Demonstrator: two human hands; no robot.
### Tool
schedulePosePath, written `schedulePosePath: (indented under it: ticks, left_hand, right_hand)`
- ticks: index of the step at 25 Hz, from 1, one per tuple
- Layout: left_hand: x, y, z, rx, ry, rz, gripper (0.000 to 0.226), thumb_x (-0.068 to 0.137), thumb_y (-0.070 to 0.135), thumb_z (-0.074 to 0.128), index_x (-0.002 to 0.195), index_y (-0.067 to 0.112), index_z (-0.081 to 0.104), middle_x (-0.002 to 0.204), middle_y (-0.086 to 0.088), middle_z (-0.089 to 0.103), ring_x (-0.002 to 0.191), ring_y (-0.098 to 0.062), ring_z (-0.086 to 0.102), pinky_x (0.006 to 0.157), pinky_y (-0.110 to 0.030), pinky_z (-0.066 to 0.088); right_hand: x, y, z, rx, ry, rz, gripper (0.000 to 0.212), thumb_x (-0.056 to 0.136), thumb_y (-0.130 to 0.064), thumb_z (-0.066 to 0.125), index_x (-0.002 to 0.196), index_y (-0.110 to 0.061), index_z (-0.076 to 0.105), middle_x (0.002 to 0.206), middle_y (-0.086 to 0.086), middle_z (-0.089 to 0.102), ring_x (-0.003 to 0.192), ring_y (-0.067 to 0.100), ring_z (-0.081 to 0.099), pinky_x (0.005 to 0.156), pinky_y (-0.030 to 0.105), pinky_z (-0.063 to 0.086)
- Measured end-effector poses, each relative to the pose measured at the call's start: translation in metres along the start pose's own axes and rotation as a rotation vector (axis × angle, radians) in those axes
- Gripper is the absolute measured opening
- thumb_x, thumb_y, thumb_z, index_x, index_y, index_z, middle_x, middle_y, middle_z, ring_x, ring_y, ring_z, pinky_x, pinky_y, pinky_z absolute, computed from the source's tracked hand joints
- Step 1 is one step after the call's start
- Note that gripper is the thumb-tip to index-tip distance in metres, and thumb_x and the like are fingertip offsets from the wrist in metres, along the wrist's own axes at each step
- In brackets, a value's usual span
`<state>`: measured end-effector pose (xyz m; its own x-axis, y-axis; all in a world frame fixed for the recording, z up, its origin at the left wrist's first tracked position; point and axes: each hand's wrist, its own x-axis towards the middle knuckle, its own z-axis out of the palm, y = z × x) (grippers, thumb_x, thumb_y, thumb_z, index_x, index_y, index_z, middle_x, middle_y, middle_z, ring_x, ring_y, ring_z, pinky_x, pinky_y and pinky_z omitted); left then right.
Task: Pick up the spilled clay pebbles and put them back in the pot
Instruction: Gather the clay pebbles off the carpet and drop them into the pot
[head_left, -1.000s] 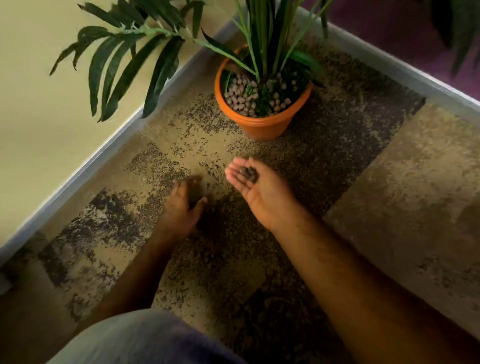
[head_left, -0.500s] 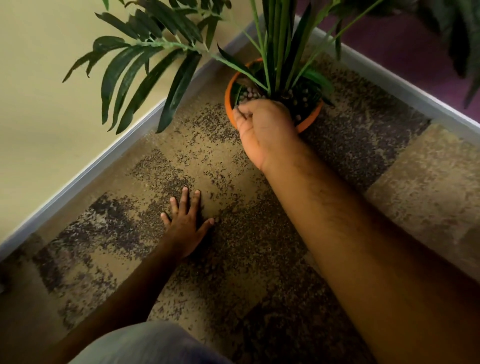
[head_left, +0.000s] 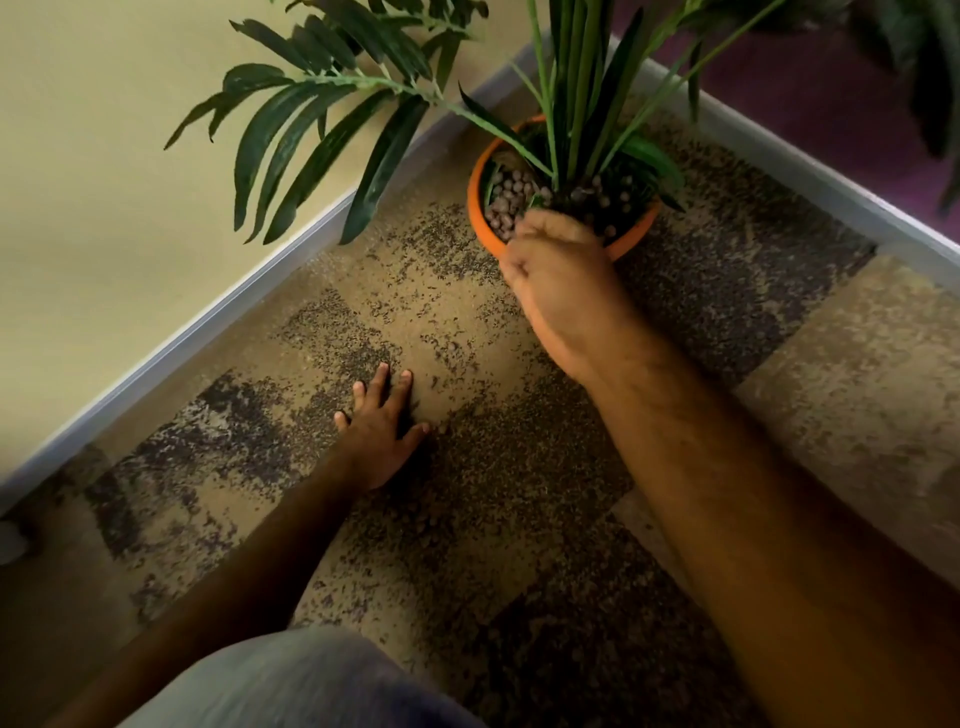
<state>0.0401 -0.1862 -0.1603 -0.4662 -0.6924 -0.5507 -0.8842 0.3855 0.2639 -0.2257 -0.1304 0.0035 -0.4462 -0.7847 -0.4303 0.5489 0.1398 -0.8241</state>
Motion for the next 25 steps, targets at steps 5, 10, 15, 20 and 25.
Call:
schedulePosePath:
  ticks: [5, 10, 15, 20, 25]
  left_hand:
    - [0.002, 0.038, -0.023, 0.058, 0.128, 0.069, 0.082, 0.095, 0.071, 0.037, 0.16, 0.033, 0.006, 0.165, -0.008, 0.021, 0.146, -0.039, 0.027, 0.112, -0.062, 0.036]
    - [0.024, 0.066, -0.037, 0.102, 0.089, 0.153, 0.083, 0.099, 0.045, 0.053, 0.161, 0.031, 0.001, 0.162, -0.012, 0.024, 0.139, -0.041, 0.031, 0.109, -0.061, 0.038]
    - [0.034, 0.075, -0.038, 0.23, 0.078, 0.238, 0.07, 0.101, 0.043, 0.052, 0.16, 0.029, 0.017, 0.163, -0.012, 0.02, 0.14, -0.04, 0.03, 0.108, -0.057, 0.041]
    - [0.031, 0.079, -0.042, 0.217, 0.136, 0.312, 0.059, 0.101, 0.024, 0.057, 0.155, 0.024, 0.032, 0.159, -0.013, 0.028, 0.137, -0.035, 0.036, 0.112, -0.051, 0.042]
    - [0.022, 0.077, -0.041, 0.146, 0.203, 0.493, 0.029, 0.103, 0.013, 0.051, 0.13, 0.005, 0.059, 0.125, -0.013, 0.06, 0.102, -0.019, 0.061, 0.09, -0.025, 0.05]
  right_hand:
    - [-0.019, 0.064, -0.051, -0.561, -0.05, 0.088, 0.042, 0.096, -0.009, 0.051, 0.137, -0.015, 0.052, 0.134, 0.001, 0.059, 0.123, 0.014, 0.057, 0.106, 0.035, 0.046]
    - [-0.031, 0.112, -0.098, -0.842, -0.095, 0.228, 0.046, 0.097, -0.011, 0.057, 0.141, -0.011, 0.047, 0.14, 0.006, 0.054, 0.123, 0.018, 0.055, 0.098, 0.032, 0.047]
    - [-0.037, 0.132, -0.123, -0.902, 0.003, 0.229, 0.029, 0.093, -0.015, 0.065, 0.122, -0.017, 0.062, 0.122, 0.005, 0.059, 0.098, 0.014, 0.059, 0.072, 0.023, 0.047]
    - [-0.056, 0.149, -0.12, -1.18, -0.209, 0.032, 0.027, 0.088, -0.008, 0.068, 0.112, -0.02, 0.065, 0.117, 0.002, 0.052, 0.105, 0.017, 0.056, 0.091, 0.03, 0.051]
    - [-0.071, 0.163, -0.119, -1.271, -0.416, -0.025, 0.016, 0.088, -0.017, 0.068, 0.101, -0.026, 0.064, 0.113, -0.004, 0.053, 0.113, 0.018, 0.051, 0.097, 0.039, 0.048]
